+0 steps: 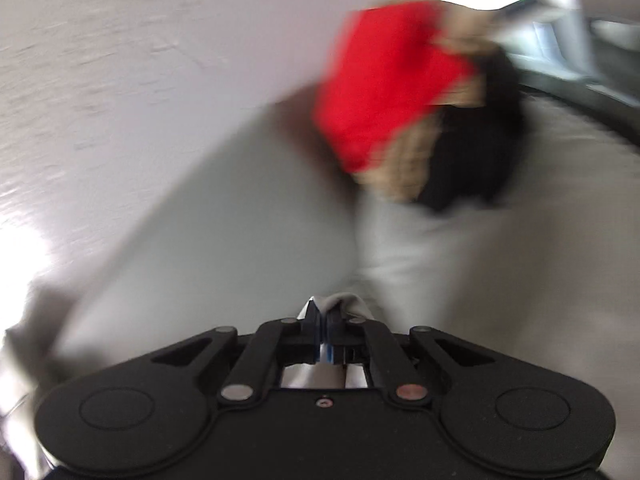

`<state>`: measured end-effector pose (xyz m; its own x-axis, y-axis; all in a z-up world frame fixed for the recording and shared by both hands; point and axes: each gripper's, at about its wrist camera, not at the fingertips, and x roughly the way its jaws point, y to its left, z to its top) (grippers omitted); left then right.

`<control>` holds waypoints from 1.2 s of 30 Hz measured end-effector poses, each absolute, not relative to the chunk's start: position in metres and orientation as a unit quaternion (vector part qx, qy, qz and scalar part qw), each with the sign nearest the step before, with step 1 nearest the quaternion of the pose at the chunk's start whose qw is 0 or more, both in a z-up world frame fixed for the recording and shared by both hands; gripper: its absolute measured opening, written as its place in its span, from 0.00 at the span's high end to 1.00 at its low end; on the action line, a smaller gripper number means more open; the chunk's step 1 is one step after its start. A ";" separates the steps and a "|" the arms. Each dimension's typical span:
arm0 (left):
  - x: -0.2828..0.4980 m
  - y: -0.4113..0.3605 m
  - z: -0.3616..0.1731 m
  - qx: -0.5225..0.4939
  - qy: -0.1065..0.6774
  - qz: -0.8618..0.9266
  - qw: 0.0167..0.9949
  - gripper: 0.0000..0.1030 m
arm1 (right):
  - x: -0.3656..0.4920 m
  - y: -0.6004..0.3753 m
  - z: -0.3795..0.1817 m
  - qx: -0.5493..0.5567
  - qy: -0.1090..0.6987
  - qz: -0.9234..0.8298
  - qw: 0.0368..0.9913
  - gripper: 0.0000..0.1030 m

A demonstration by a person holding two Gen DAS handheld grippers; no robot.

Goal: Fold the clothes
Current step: 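Reach the right tool into the crumpled t-shirt and close on its fabric, then lift the shirt with the right tool while the left tool closes on its hem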

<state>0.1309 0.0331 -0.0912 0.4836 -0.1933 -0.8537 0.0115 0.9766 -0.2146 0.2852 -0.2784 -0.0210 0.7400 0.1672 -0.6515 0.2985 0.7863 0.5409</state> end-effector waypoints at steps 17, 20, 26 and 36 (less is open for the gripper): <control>0.103 0.038 -0.095 -0.106 0.520 -0.069 0.845 0.64 | 0.187 -0.220 -0.125 0.240 0.527 0.199 0.791 0.42; 0.102 0.040 -0.099 -0.114 0.521 -0.070 0.843 0.64 | 0.180 -0.222 -0.137 0.295 0.537 0.197 0.766 0.41; 0.106 0.039 -0.100 -0.131 0.513 -0.076 0.845 0.64 | 0.150 -0.230 -0.173 0.492 0.504 0.173 0.688 0.50; 0.109 0.038 -0.088 -0.133 0.493 -0.076 0.856 0.63 | 0.135 -0.231 -0.188 0.552 0.411 0.159 0.708 0.66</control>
